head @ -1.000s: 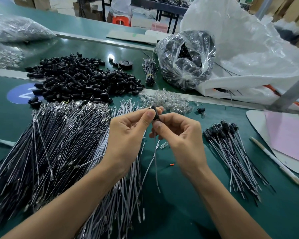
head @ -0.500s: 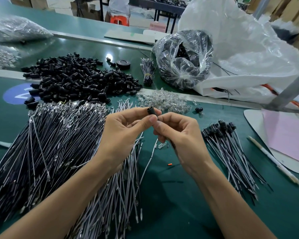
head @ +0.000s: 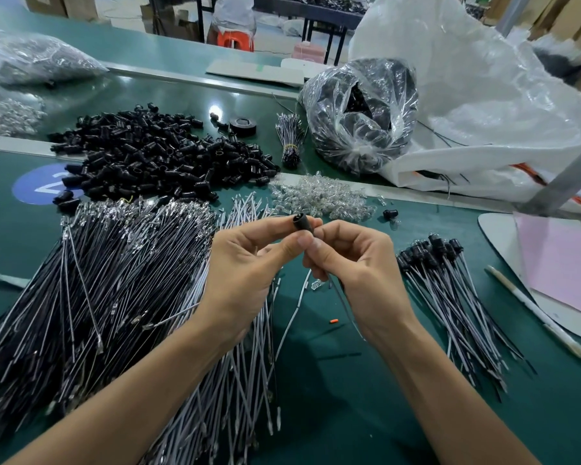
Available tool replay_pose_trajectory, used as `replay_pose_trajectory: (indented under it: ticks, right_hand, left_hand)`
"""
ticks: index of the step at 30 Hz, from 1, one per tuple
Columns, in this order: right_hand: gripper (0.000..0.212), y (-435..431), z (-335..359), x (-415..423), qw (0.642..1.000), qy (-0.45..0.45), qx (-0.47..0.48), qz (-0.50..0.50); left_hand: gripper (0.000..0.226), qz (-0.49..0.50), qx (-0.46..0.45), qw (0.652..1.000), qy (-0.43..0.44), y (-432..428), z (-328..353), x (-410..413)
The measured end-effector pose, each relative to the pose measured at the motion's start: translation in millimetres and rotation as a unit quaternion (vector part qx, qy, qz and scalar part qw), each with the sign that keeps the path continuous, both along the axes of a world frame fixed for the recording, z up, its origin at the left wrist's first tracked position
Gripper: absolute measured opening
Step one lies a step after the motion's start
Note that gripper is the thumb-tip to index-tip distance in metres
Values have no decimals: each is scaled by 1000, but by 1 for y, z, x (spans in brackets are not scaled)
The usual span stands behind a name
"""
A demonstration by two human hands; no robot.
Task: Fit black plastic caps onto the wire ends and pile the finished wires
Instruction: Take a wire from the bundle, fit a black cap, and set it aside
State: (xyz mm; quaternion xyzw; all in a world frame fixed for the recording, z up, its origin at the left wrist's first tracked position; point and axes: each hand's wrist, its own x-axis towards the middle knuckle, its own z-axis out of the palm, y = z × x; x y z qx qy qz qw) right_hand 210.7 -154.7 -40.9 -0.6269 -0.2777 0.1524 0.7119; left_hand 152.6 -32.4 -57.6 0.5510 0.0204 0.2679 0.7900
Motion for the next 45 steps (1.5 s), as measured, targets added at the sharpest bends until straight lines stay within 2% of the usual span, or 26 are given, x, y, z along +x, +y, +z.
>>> replay_pose_trajectory:
  ticks: [7,15,18,22,26,30,32,34,37,39,40,42,45]
  right_hand:
    - [11,2,3,-3,1000,0,12,2]
    - [13,2,2,-3,999,-8,37,8]
    - [4,3,2,-2,999,8,38,35]
    - [9,0,4,2,999,-8,21,38]
    - [13,1,3,-1,999,-13,12,29]
    - [10,1,8,0,1000,-17,8,20]
    - [10,2,9,0,998,-55,-11,-8]
    - [19,2,6,-1,978,-173,-74,-88]
    - [29,4,-3,-4,881,-395,-156,-209]
    - [22,6,-8,-5,831,-470,-180,-239]
    - [17,7,-10,-5,819,-485,-184,-245]
    - [8,6,-12,-4,820,-486,-180,-242]
    - [5,5,-10,-3,853,-441,-158,-230]
  left_hand:
    - [25,-10,-30,999,5,-2,2,-1]
    - [19,-41,-18,999,-1,-1,11,-3]
    - [19,-29,-12,999,-13,1,12,-4]
    - [19,2,-15,999,-30,3,12,-4]
    - [21,4,4,1000,-9,0,9,-4]
    - [20,-14,-41,999,-7,0,10,-3]
    - [17,-20,-71,997,-9,2,11,-3]
    - [19,-13,-85,996,6,6,11,-3]
    - [23,-1,-113,993,33,7,11,-2]
    - [31,4,-111,993,47,4,10,-1]
    - [36,7,-106,993,56,2,9,-1]
    - [41,13,-96,993,74,1,8,-1]
    - [36,3,-79,994,80,3,9,-2]
